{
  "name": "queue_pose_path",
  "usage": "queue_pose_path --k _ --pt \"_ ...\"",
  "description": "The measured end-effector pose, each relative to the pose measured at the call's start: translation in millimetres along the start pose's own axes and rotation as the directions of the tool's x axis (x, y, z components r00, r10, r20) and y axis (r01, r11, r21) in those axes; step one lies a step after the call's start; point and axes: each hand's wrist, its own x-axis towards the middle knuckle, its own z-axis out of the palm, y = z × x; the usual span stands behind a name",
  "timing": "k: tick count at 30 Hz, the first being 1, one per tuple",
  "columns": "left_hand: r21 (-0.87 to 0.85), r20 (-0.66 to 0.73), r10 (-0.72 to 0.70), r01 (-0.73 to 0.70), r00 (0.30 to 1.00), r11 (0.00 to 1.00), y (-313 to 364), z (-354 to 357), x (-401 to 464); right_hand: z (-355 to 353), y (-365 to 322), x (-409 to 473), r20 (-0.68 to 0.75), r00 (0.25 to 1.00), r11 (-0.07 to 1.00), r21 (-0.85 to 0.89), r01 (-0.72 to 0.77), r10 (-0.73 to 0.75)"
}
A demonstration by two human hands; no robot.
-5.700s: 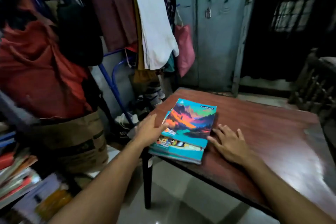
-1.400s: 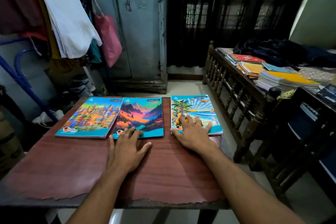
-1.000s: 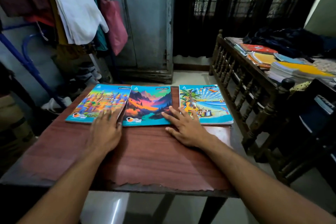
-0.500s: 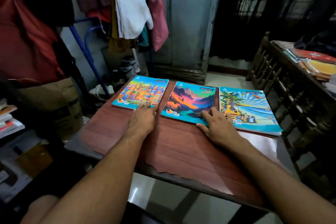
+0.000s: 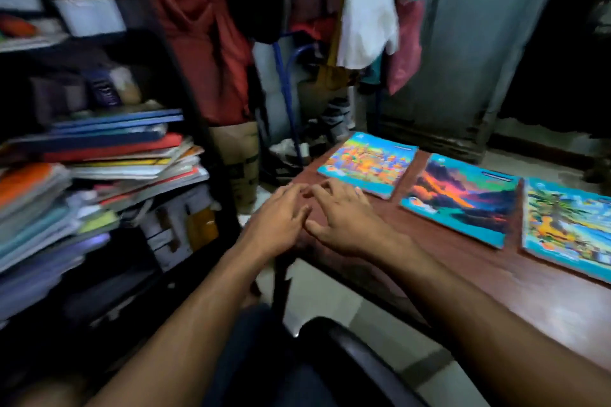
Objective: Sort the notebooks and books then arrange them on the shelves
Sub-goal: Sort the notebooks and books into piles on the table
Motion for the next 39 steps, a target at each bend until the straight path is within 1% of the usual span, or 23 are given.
queue_pose_path --k 3,5,8,10,12,14,15,17,18,19,21,24,26,27,28,29,31,32,33,34,35,37,39 --pt "0.031 -0.134 -0.092 0.097 0.987 0.995 -34.7 -58.1 -57.5 12.6 -74.7 16.0 0.03 0.986 0.979 0.125 0.162 -0.167" --pt "0.047 -0.238 -0.185 0.202 0.953 0.978 -58.1 -98.6 -105.1 23.4 -130.0 24.4 0.036 0.96 0.943 0.198 0.267 -0.279" --pt "0.11 -0.421 -0.308 0.385 0.853 0.916 -95.1 -156.8 -188.5 38.2 -223.7 27.7 0.015 0.884 0.852 0.276 0.445 -0.466" --pt "0.142 -0.524 -0.338 0.471 0.782 0.871 -118.6 -178.4 -239.3 46.3 -273.3 21.1 0.015 0.829 0.794 0.299 0.529 -0.559" --pt "0.227 -0.601 -0.312 0.532 0.735 0.816 -136.9 -191.1 -284.5 57.1 -308.9 13.6 0.002 0.777 0.741 0.302 0.6 -0.63" --pt "0.31 -0.68 -0.266 0.597 0.683 0.74 -153.8 -195.9 -316.5 66.1 -329.0 8.8 0.002 0.752 0.724 0.272 0.634 -0.66" --pt "0.303 -0.721 -0.258 0.628 0.643 0.717 -161.2 -199.1 -331.3 69.8 -338.7 7.0 0.014 0.739 0.721 0.231 0.653 -0.674" --pt "0.211 -0.781 -0.309 0.695 0.543 0.688 -175.4 -203.3 -352.4 77.6 -352.8 3.3 0.059 0.718 0.718 0.138 0.682 -0.693" --pt "0.175 -0.783 -0.357 0.731 0.51 0.659 -181.4 -204.7 -359.1 82.4 -357.3 2.2 0.073 0.705 0.708 0.115 0.696 -0.705" --pt "0.174 -0.76 -0.405 0.76 0.508 0.626 -188.0 -205.2 -363.5 87.4 -359.9 1.3 0.083 0.692 0.697 0.097 0.71 -0.717" --pt "0.207 -0.662 -0.506 0.783 0.553 0.586 -200.3 -206.8 -368.9 98.5 -366.1 0.8 0.095 0.668 0.674 0.058 0.736 -0.738" --pt "0.197 -0.527 -0.598 0.771 0.604 0.605 -209.9 -207.9 -361.4 106.0 -372.9 6.5 0.097 0.646 0.651 0.024 0.759 -0.757" --pt "0.068 -0.495 -0.632 0.752 0.596 0.655 -211.5 -208.3 -352.3 101.8 -378.8 14.7 0.103 0.647 0.652 0.012 0.758 -0.755" --pt "-0.059 -0.499 -0.647 0.722 0.577 0.689 -212.4 -208.1 -348.5 97.9 -381.0 20.4 0.098 0.652 0.655 -0.003 0.756 -0.752" --pt "-0.227 -0.505 -0.668 0.662 0.547 0.714 -214.0 -208.7 -344.9 94.2 -384.1 28.5 0.075 0.656 0.657 -0.016 0.754 -0.751" --pt "-0.407 -0.51 -0.699 0.575 0.501 0.709 -213.3 -209.7 -341.9 89.6 -387.2 36.9 0.047 0.658 0.658 -0.024 0.752 -0.751" --pt "-0.671 -0.511 -0.785 0.408 0.351 0.619 -214.2 -211.6 -336.7 79.1 -394.1 55.2 0.02 0.664 0.664 -0.02 0.748 -0.747" --pt "-0.731 -0.495 -0.826 0.383 0.271 0.564 -215.2 -214.8 -333.4 73.4 -398.2 64.2 0.028 0.668 0.668 -0.01 0.744 -0.743" --pt "-0.761 -0.479 -0.852 0.384 0.212 0.524 -217.4 -219.5 -329.4 67.5 -402.1 71.9 0.044 0.669 0.669 -0.001 0.743 -0.742" --pt "-0.776 -0.458 -0.87 0.394 0.184 0.492 -220.1 -225.9 -325.1 64.0 -405.7 78.8 0.072 0.666 0.667 -0.001 0.745 -0.743" --pt "-0.789 -0.429 -0.884 0.401 0.184 0.466 -222.6 -233.1 -319.3 62.9 -408.3 84.6 0.113 0.66 0.664 -0.011 0.748 -0.742" --pt "-0.808 -0.344 -0.913 0.425 0.221 0.408 -221.2 -245.3 -305.6 68.4 -407.6 90.4 0.222 0.649 0.662 -0.019 0.749 -0.728" --pt "-0.791 -0.301 -0.924 0.478 0.237 0.381 -218.2 -247.5 -292.5 82.3 -400.4 89.6 0.288 0.64 0.659 -0.038 0.751 -0.712"
